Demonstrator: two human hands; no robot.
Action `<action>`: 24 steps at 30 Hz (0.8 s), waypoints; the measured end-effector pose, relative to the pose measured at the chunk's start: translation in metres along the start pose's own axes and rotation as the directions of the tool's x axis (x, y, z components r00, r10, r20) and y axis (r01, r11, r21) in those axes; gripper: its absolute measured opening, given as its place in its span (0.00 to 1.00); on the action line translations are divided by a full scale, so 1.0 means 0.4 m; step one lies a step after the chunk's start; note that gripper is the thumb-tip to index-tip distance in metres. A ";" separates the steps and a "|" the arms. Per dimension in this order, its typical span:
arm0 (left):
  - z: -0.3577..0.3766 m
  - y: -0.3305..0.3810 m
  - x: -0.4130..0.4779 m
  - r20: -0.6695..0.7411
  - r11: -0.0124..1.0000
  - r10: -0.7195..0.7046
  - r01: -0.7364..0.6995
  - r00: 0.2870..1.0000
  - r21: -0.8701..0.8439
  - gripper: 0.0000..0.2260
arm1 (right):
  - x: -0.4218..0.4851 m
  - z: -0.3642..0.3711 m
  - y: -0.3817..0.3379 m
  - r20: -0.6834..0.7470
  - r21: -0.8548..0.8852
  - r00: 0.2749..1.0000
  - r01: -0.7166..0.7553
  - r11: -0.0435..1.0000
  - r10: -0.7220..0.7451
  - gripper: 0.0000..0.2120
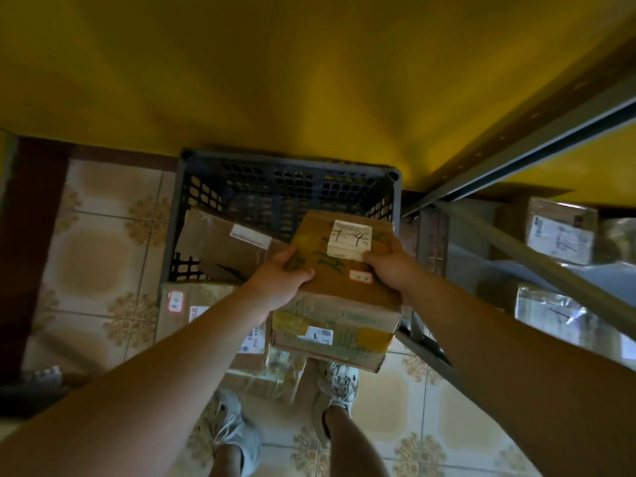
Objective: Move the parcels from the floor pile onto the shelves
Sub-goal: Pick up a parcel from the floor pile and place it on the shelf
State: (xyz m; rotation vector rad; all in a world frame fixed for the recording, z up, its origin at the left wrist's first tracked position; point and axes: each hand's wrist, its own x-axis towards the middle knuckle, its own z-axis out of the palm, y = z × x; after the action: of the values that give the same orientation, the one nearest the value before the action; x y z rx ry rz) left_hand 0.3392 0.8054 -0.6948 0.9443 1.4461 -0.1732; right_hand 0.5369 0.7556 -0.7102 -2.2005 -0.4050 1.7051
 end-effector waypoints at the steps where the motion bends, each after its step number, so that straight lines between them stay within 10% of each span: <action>1: 0.006 0.002 -0.016 -0.002 1.000 0.023 -0.022 1.000 0.001 0.27 | -0.019 0.000 0.008 -0.015 0.026 1.000 0.018 0.999 -0.018 0.17; 24: -0.214 0.070 -0.661 -0.029 0.868 0.497 -0.497 0.867 0.017 0.30 | -0.727 0.075 -0.150 -0.380 -0.016 0.858 0.368 0.930 -0.346 0.39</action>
State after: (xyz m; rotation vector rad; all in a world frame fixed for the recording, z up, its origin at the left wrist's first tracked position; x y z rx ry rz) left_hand 0.2443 0.7641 -0.4354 1.3015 1.1846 0.2208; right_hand 0.4354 0.6919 -0.4369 -2.1769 -0.6091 1.0572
